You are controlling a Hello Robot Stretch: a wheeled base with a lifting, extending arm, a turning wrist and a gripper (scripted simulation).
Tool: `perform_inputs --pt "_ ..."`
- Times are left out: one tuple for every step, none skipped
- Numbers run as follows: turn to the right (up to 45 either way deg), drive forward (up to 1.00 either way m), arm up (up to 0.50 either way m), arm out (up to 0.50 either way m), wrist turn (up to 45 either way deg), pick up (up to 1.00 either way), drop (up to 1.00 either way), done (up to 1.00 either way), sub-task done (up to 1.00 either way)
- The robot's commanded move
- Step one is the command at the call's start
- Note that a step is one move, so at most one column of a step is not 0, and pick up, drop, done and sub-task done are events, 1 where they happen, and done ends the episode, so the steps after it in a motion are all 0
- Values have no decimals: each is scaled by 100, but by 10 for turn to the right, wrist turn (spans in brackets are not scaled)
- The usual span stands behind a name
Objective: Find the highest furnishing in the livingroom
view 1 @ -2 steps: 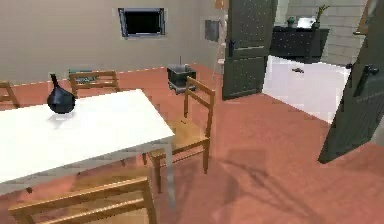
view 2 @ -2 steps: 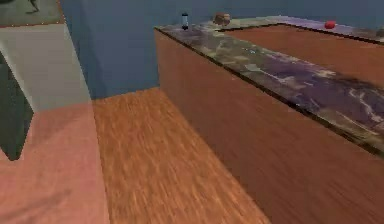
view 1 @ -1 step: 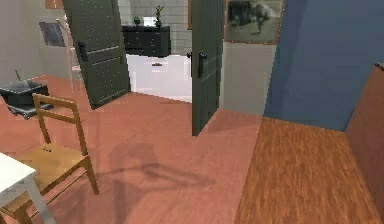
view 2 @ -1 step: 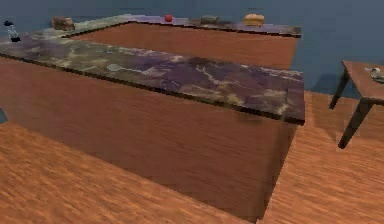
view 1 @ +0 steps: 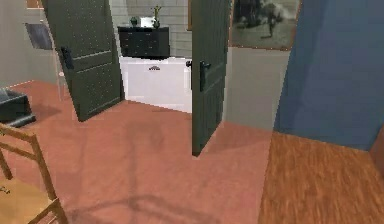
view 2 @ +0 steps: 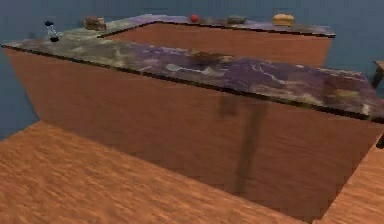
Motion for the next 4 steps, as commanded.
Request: perform_inputs --pt "-150 0 0 0 0 0 0 0 0" --pt "0 100 0 0 0 0 0 0 0" --pt "-60 0 0 0 0 0 0 0 0" --pt "0 50 0 0 0 0 0 0 0"
